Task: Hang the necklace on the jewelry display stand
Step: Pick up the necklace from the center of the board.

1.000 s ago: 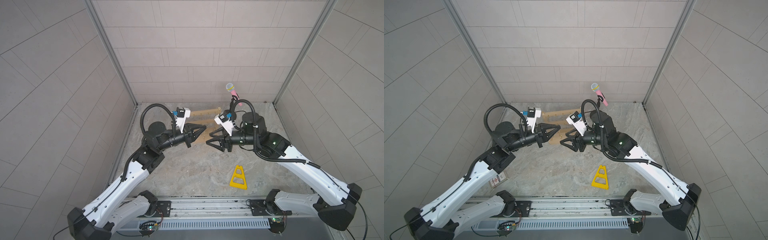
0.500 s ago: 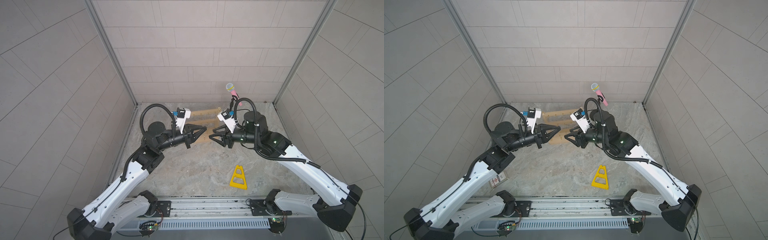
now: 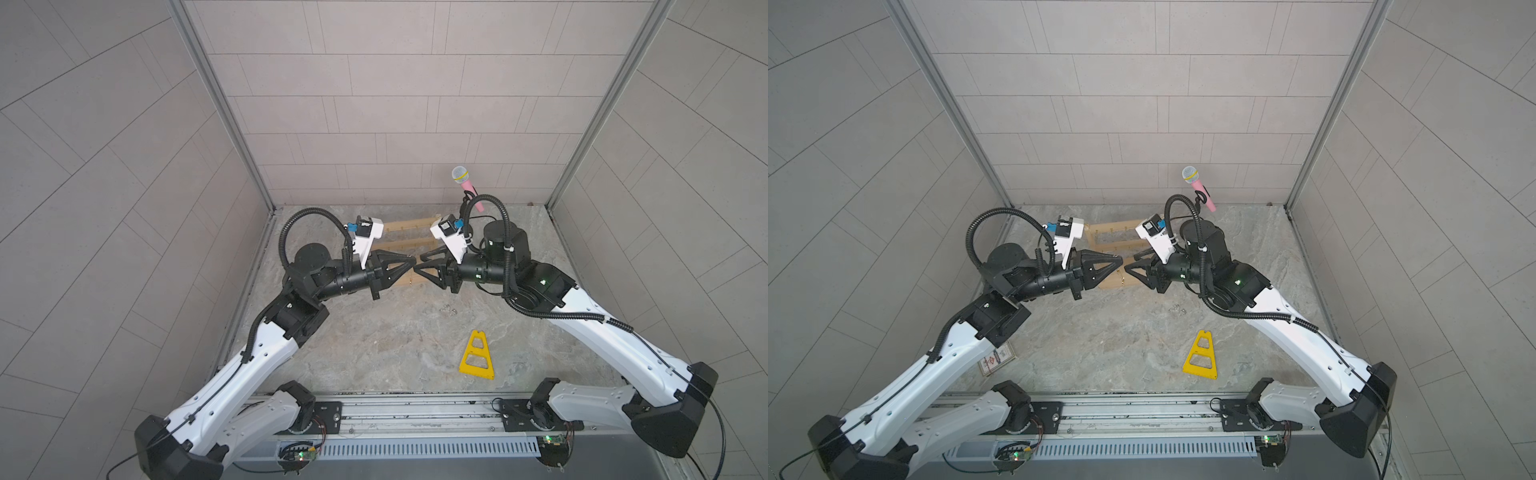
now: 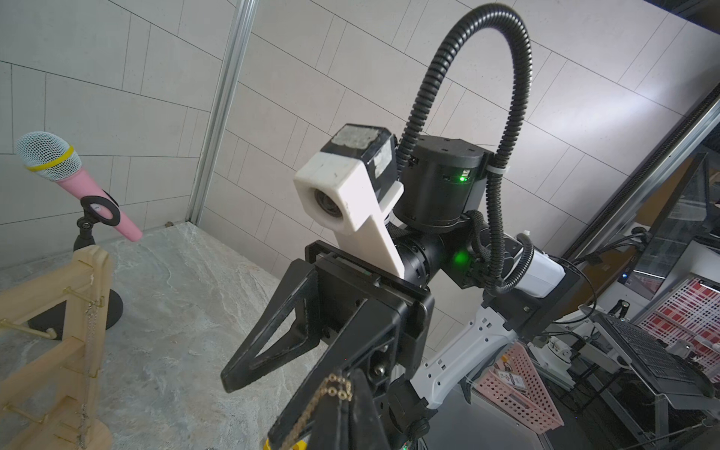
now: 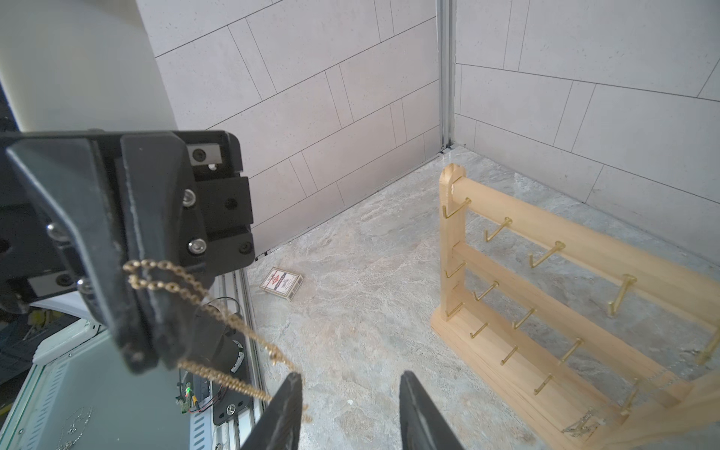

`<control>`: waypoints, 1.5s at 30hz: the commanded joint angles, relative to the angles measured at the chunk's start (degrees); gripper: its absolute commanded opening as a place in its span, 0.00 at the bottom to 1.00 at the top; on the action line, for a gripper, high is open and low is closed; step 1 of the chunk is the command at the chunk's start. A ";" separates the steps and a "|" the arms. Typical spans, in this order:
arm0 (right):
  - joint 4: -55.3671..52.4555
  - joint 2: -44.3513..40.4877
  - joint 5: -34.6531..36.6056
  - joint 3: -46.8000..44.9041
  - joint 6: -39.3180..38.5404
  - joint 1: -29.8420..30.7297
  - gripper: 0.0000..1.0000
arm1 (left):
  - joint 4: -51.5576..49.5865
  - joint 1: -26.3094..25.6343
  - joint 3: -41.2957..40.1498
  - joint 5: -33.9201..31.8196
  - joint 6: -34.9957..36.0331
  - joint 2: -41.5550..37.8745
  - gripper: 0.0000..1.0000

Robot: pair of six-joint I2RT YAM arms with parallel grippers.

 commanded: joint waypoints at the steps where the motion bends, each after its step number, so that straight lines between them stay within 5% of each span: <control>1: 2.44 0.24 -1.14 1.73 -1.16 0.66 0.43 | 2.41 0.35 2.28 1.42 -0.38 -0.04 0.01; 37: -0.39 -1.00 1.56 2.10 -3.77 0.39 0.39 | -1.28 0.33 3.62 0.24 1.37 -0.87 0.01; 45: 2.45 -1.74 -2.27 1.79 -2.85 0.48 0.39 | 0.01 0.34 3.51 0.41 0.63 -0.03 0.01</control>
